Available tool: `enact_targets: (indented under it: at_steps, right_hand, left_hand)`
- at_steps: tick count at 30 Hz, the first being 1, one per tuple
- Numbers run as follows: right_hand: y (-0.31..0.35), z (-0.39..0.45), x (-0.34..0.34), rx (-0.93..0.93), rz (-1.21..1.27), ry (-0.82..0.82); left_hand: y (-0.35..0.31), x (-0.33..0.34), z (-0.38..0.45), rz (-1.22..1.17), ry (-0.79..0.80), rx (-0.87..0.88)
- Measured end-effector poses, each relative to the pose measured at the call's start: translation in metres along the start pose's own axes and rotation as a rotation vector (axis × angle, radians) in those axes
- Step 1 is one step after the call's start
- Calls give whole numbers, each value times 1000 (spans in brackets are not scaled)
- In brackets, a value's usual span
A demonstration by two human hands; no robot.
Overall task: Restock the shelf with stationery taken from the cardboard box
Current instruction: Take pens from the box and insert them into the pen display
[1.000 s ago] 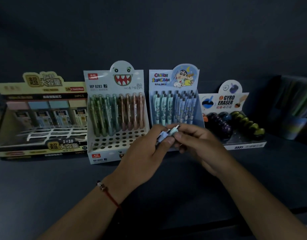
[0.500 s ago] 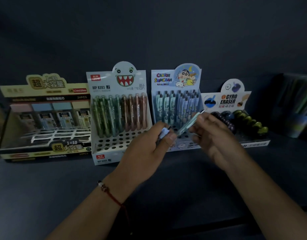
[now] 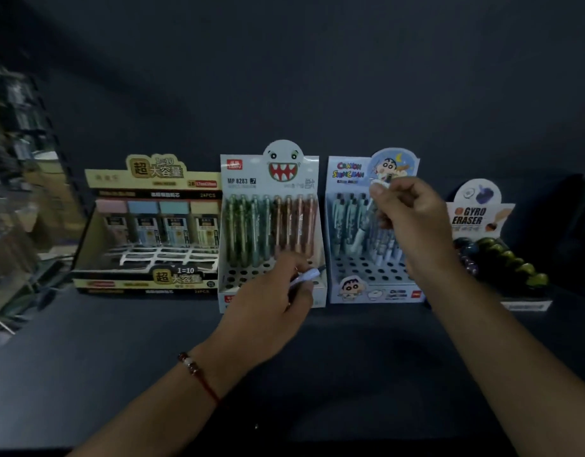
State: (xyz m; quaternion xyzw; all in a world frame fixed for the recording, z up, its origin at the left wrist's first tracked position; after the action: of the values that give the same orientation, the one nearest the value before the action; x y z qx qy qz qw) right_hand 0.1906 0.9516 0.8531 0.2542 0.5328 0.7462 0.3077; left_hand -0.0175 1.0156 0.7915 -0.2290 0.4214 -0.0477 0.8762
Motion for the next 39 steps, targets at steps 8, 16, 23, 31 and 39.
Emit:
enact_targets:
  at_steps: [8,16,23,31,39]
  right_hand:
    - [-25,8,18,-83,-113,-87]
    - [-33,9,20,-116,-182,-34]
    - [-48,14,26,-82,-275,-24]
    - [-52,17,32,-125,-413,-34]
    - [-32,-14,26,-51,-460,-37]
  left_hand:
    - [11,-2,5,6,-37,-119]
    - [11,1,12,34,7,-121]
    - [10,1,13,18,27,-97]
    - [9,0,12,-16,37,-98]
    - [8,0,9,-11,16,-100]
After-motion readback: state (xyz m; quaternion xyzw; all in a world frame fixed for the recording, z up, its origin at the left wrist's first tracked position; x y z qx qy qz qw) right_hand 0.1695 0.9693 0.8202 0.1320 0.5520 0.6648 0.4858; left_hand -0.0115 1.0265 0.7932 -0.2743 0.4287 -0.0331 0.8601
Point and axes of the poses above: each hand's wrist, its own z-axis towards the middle knuckle, its own x-axis out of the palm, y = z × x, the point moved 1 cm from there along z, towards the middle knuckle, and after that the axes turned 12 degrees about x, right-handed, at the moved point
